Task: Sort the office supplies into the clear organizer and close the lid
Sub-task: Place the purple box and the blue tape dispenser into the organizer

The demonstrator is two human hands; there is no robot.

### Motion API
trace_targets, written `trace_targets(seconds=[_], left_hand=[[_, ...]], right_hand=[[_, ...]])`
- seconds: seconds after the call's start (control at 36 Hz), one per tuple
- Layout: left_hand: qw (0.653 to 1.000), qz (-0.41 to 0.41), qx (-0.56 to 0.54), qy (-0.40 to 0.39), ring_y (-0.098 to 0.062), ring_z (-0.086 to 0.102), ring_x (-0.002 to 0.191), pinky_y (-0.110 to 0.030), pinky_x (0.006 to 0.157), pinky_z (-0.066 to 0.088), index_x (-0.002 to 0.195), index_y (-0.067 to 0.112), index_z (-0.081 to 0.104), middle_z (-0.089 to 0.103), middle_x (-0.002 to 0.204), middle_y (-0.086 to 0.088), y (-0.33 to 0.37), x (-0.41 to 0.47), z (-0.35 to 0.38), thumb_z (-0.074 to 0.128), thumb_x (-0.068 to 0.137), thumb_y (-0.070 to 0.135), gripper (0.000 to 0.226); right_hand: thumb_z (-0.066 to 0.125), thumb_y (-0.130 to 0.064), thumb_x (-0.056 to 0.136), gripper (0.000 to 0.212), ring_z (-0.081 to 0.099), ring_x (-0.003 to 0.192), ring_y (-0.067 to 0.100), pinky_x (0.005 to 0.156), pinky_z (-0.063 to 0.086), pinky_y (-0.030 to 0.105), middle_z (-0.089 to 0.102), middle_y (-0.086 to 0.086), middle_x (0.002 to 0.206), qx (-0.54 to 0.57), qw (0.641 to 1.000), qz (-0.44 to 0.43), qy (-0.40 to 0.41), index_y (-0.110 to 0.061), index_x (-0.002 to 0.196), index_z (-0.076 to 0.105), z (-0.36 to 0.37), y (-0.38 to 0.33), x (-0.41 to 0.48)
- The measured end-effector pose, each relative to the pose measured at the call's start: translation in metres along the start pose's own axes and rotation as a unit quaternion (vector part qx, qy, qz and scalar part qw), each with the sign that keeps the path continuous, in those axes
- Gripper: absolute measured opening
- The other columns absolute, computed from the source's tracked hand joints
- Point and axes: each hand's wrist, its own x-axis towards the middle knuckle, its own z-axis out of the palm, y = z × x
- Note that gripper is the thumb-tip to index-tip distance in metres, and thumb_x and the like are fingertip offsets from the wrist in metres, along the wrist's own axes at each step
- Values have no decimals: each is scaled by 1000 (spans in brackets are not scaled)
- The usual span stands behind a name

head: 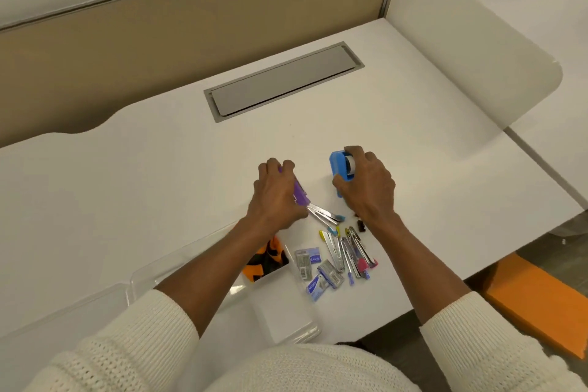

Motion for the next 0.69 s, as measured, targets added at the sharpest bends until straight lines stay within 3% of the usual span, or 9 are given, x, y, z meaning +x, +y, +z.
trace_targets(seconds=[0.17,0.33,0.5,0.69], left_hand=[[992,5,-76,96,-18,42,134,-27,88,46,148,22,46,47,143,-1,-29,-43,-49,98,68,37,97],[990,-22,-89,107,-13,44,131,-30,92,56,146,24,49,48,140,5,-93,-121,-64,98,68,40,94],[998,-27,-54,30,-17,43,136,-28,93,60,149,27,44,44,145,8,-124,-168,-31,98,69,43,98],[999,-34,31,-26,-18,45,137,-28,94,56,154,31,38,46,148,7,-125,-160,-7,88,74,59,98]], right_hand=[[78,-29,81,54,66,89,23,76,59,41,70,3,109,99,995,-14,21,-27,131,58,-23,-28,-10],[80,-29,78,53,69,89,19,78,63,43,73,-5,108,167,985,-38,-32,-30,127,60,-24,-65,-45],[80,-34,80,52,69,86,13,77,62,36,71,-9,104,170,977,-79,-103,-32,127,59,-14,-96,-91],[80,-35,81,49,70,90,14,76,64,41,71,-9,105,171,970,-101,-139,-32,126,60,-14,-111,-126]])
